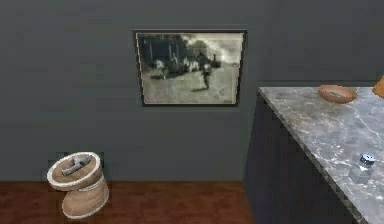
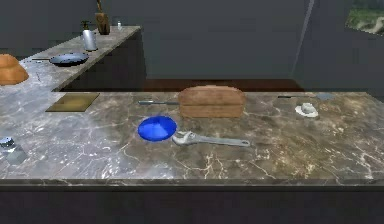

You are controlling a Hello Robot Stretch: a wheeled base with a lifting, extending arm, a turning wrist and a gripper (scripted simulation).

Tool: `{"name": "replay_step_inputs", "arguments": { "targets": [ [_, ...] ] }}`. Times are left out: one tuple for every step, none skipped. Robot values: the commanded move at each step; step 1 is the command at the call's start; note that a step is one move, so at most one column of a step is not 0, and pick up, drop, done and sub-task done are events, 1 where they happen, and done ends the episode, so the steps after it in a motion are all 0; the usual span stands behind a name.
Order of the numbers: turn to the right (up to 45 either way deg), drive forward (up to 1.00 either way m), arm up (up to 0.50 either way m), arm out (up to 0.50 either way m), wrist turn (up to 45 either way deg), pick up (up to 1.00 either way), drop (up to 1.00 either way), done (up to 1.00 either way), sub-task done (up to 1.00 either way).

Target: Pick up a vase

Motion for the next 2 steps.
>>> {"name": "replay_step_inputs", "arguments": {
  "targets": [
    [0.0,0.0,0.5,0.0,0.0,0.0,0.0,0.0,0.0],
    [0.0,0.0,0.38,0.0,0.0,0.0,0.0,0.0,0.0]
  ]
}}
